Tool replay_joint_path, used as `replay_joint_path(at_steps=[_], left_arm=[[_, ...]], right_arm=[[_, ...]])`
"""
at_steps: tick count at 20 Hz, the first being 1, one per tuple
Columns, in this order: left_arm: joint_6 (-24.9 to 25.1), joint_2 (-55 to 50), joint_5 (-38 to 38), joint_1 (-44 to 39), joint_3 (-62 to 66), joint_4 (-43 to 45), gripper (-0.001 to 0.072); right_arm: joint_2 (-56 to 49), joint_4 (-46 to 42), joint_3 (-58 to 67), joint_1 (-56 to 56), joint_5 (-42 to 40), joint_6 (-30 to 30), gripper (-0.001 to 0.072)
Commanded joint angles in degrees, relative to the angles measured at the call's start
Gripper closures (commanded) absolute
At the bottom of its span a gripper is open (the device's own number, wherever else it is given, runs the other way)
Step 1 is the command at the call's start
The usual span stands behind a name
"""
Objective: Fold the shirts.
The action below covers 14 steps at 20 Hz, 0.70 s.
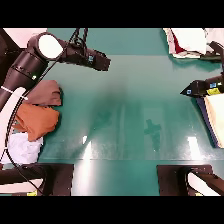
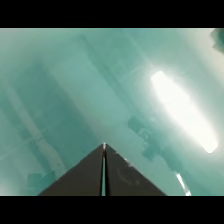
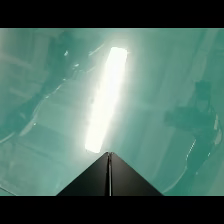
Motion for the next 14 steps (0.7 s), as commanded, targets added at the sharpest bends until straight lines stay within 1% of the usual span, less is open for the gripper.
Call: replay_joint_path(at_steps=[1,2,4,7,9,12,13,14], left_arm=[[0.0,0.2,0.7,0.1,0.1,-1.1,0.0683],[0.0,0.9,-1.4,0.9,0.1,-0.1,0.0683],[-1.0,3.7,-7.5,5.2,0.0,3.7,0.0684],[-8.0,10.9,-13.9,15.9,-1.5,15.4,0.0684],[-8.1,15.9,-16.1,23.5,-5.1,21.2,0.0684],[-7.9,20.4,-16.5,35.0,-12.3,23.3,0.0681],[-7.8,20.4,-16.5,37.8,-14.2,23.3,0.0549],[-8.0,20.3,-15.3,40.1,-16.6,23.2,0.0158]], right_arm=[[0.0,0.0,0.0,0.1,2.1,0.0,0.0690],[0.0,0.0,0.0,0.1,2.1,0.0,0.0690],[0.0,-0.1,0.0,0.1,2.1,0.0,0.0690],[0.1,0.0,0.0,0.1,2.1,0.0,0.0690],[0.1,0.0,0.0,0.1,1.9,0.0,0.0689],[0.1,0.0,0.0,0.1,1.2,0.0,0.0690],[0.1,0.0,0.0,0.1,0.7,0.0,0.0690],[0.1,0.1,0.0,0.1,0.2,0.0,0.0690]])
